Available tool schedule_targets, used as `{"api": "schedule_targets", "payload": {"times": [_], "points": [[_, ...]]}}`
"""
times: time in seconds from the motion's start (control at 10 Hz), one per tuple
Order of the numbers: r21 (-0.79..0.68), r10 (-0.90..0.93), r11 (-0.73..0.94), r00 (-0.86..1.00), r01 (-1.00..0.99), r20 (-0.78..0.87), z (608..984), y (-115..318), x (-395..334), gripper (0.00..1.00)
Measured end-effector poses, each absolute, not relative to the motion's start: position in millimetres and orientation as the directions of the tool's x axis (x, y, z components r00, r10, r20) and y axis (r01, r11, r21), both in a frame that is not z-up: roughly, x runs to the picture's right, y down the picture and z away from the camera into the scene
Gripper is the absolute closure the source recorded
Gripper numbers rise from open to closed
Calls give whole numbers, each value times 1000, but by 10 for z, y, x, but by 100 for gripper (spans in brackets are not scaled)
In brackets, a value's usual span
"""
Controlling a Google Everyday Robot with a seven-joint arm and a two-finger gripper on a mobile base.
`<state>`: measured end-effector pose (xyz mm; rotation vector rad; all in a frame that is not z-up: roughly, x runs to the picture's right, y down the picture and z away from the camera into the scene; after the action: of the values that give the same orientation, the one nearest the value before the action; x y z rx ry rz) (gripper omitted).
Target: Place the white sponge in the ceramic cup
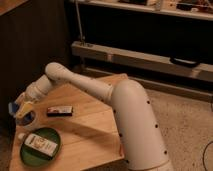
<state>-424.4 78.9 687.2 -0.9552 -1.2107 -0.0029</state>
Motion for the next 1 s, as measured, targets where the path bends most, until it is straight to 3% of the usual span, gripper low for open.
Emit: {"api": "schedule_targets", "payload": {"times": [1.0], "points": [[-602,428,621,427,502,797,6991,866,-4274,100]]}}
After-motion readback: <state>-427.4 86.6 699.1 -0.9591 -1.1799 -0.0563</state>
